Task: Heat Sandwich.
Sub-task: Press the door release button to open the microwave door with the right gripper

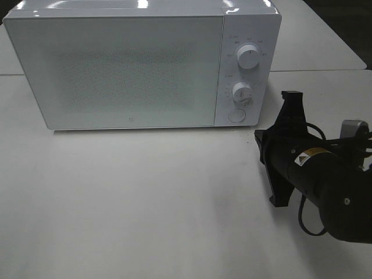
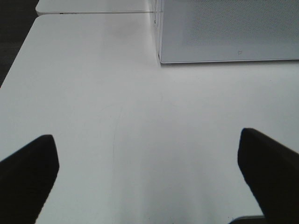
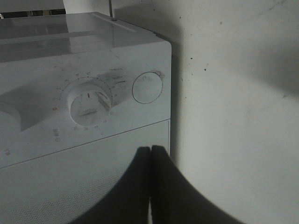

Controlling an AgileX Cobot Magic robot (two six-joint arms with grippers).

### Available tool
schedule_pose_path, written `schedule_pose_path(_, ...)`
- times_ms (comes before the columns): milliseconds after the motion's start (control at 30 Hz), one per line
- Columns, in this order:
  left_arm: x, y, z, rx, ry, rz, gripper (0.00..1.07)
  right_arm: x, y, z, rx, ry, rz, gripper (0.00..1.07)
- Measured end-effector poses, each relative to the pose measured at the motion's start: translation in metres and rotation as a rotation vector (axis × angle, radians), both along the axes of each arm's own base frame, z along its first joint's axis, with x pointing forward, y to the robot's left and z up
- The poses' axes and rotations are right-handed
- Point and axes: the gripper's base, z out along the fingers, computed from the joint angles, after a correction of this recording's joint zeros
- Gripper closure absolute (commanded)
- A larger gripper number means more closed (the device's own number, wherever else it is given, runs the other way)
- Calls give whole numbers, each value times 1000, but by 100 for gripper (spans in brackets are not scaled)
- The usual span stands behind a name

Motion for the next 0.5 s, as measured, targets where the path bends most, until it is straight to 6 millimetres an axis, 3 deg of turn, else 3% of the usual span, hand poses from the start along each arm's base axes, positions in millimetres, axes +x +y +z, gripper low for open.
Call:
schedule_pose_path(167, 0, 0, 0, 0, 0, 0, 3, 9, 5, -6, -6, 12, 15, 107)
schedule_pose_path(500, 0, 0, 0, 0, 0, 0, 3, 48, 13, -16, 19, 9, 24, 107)
